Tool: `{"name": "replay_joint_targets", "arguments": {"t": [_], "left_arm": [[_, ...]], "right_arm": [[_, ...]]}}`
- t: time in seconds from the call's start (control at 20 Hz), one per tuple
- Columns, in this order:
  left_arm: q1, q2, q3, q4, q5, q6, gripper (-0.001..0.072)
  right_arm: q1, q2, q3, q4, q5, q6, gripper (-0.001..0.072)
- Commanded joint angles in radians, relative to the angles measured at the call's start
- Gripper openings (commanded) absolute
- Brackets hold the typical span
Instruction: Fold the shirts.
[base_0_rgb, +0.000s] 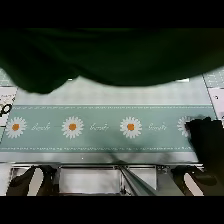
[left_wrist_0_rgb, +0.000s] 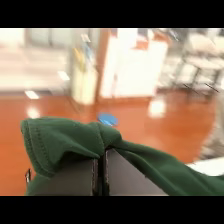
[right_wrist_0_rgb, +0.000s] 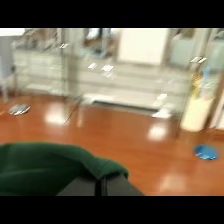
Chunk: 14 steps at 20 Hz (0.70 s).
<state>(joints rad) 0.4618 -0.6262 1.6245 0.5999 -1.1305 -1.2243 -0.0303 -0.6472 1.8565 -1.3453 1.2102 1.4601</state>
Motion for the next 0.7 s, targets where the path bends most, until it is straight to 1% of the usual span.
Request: {"name": "replay_joint_targets", "arguments": {"t": [0.0,0.05,0.15,0.2,0.35,0.45,0.5,0.6,0.65], "left_arm": [[0.043,0.109,0.025,0.113,-0.079,-0.019,0.0017],[0.037,0.13,0.024,0.198,-0.117,-0.042,0.0017],[-0.01,0.174,-0.023,0.373,-0.129,-0.123,0.0017],[-0.032,0.191,-0.069,0.397,-0.133,-0.142,0.0017],[-0.077,0.208,-0.28,0.356,-0.182,-0.177,0.0017],[-0.082,0.201,-0.46,0.305,-0.156,-0.176,0.0017],[-0.082,0.19,-0.55,0.279,-0.111,-0.176,0.0017],[-0.082,0.147,-0.723,0.227,0.034,-0.171,0.0017],[-0.082,0.105,-0.795,0.189,0.123,-0.14,0.0017]], "right_arm": [[-0.001,0.087,0.012,-0.134,0.124,0.05,0.0024],[-0.001,0.093,0.011,-0.156,0.164,0.058,0.0024],[-0.001,0.094,-0.01,-0.183,0.219,0.058,0.0023],[-0.001,0.094,-0.04,-0.184,0.231,0.059,0.0023],[-0.001,0.091,-0.227,-0.137,0.229,0.074,0.0023],[-0.001,0.06,-0.393,-0.087,0.186,0.073,0.0023],[-0.001,0.03,-0.463,-0.063,0.145,0.071,0.0023],[-0.001,-0.071,-0.565,-0.016,0.038,0.052,0.0023],[-0.001,-0.151,-0.583,0.003,-0.014,0.045,0.0023]]}}
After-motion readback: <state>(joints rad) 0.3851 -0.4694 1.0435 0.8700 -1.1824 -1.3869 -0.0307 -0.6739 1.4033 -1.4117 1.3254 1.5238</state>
